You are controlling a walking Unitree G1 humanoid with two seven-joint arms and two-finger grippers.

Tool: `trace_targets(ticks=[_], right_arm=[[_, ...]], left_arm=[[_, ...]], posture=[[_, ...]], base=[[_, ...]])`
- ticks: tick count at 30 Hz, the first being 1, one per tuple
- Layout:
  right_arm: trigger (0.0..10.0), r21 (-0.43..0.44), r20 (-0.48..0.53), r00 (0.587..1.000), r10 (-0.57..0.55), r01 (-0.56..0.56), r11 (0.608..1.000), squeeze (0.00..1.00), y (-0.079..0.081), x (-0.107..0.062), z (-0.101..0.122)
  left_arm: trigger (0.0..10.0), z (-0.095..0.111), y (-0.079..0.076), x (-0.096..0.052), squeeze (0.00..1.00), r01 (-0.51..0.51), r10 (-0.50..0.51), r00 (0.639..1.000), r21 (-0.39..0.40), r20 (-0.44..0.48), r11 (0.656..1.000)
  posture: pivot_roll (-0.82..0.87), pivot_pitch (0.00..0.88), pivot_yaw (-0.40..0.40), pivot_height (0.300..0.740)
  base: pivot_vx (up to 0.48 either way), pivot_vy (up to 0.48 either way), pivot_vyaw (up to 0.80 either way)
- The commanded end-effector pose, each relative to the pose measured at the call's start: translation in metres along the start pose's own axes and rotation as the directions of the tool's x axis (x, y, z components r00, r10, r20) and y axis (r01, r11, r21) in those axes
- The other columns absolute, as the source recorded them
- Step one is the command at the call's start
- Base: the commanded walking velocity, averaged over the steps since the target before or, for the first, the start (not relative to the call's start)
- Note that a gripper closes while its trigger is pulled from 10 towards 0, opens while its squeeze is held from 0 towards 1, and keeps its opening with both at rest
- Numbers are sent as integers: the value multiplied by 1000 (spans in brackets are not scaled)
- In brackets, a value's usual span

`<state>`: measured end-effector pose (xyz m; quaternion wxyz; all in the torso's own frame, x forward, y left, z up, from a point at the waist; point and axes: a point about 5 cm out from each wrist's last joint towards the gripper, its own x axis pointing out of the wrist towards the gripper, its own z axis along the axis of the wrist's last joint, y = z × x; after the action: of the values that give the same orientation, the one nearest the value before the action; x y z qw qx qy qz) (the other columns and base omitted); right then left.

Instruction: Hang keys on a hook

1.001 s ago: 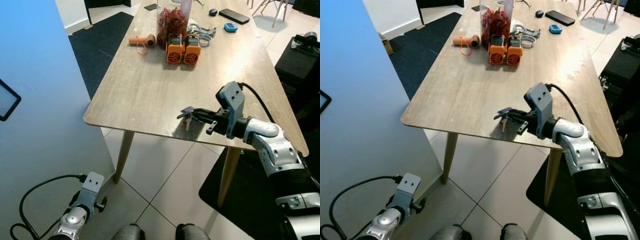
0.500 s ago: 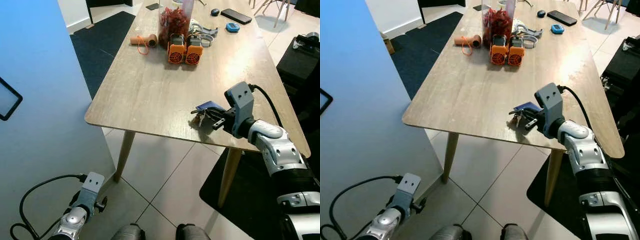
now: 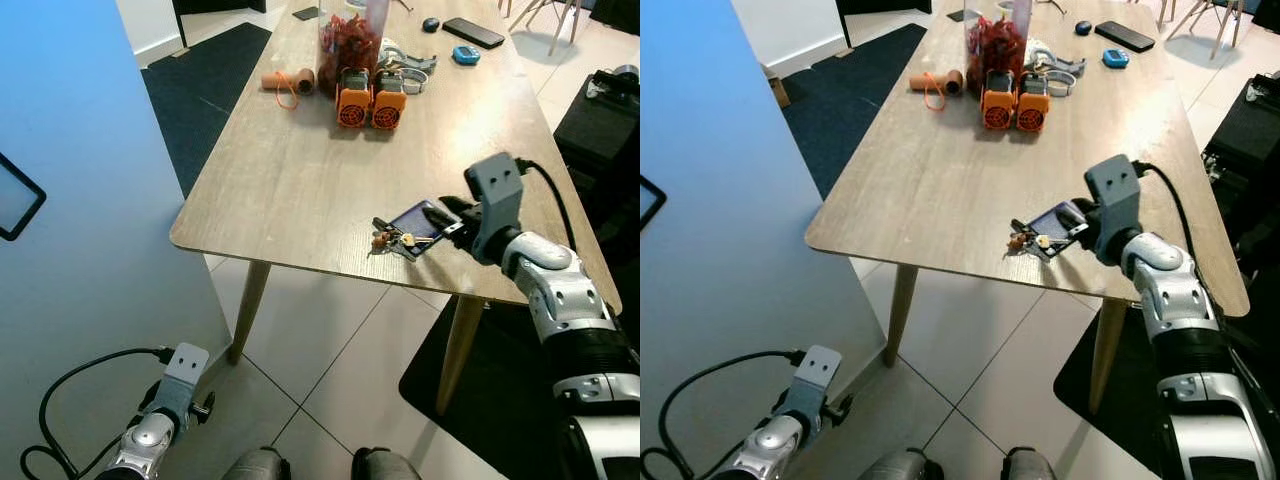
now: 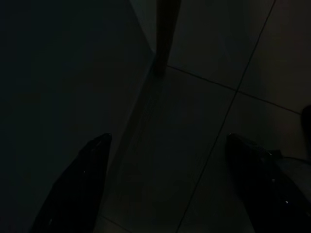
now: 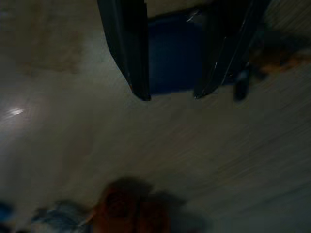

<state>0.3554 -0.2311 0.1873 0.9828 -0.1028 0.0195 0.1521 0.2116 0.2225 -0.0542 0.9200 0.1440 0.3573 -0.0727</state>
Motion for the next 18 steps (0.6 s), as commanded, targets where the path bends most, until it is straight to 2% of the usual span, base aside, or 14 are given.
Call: trace_targets(ticks=[1, 3, 4, 7, 9, 10, 12, 18], right_arm=[[10000, 28, 31, 999, -42, 41, 999, 0, -5, 0, 3], [10000, 56, 34, 998, -56, 54, 997, 0, -6, 1, 2], [10000, 72, 10, 999, -46, 45, 996, 0, -1, 2, -3], [10000, 76, -4, 999, -37, 37, 996, 0, 2, 3, -6], [10000, 68, -23, 1000, 20, -18, 997, 0, 16, 4, -14], [10000, 71, -5, 994, 112, -112, 991, 0, 40, 5, -18], [10000, 76, 21, 988, 152, -153, 985, 0, 53, 4, -18], [10000, 127, 65, 994, 86, -93, 988, 0, 55, -2, -22]], left_arm=[[10000, -6, 1, -2, 224, -1, 1, 1000, -7, -22, 1000], [10000, -6, 1, -2, 227, -3, 3, 1000, -7, -23, 1000], [10000, -7, 2, -2, 224, -4, 4, 1000, -6, -26, 1000], [10000, -7, 2, -2, 224, -5, 5, 1000, -6, -27, 1000], [10000, -7, 2, -2, 227, -6, 6, 1000, -6, -28, 1000], [10000, -8, 2, -3, 227, -7, 7, 1000, -6, -29, 1000], [10000, -9, 2, -3, 227, -8, 8, 1000, -8, -29, 1000], [10000, -9, 2, -3, 227, -16, 16, 1000, -15, -23, 1000]], posture=[[62, 115, 0, 740], [60, 117, 0, 740], [60, 118, -2, 740], [60, 119, -2, 740], [60, 121, -2, 740], [62, 125, -3, 740], [62, 125, -3, 740], [57, 133, -10, 740]], base=[[0, 0, 0], [0, 0, 0], [0, 0, 0], [0, 0, 0], [0, 0, 0], [0, 0, 0], [0, 0, 0], [0, 0, 0]])
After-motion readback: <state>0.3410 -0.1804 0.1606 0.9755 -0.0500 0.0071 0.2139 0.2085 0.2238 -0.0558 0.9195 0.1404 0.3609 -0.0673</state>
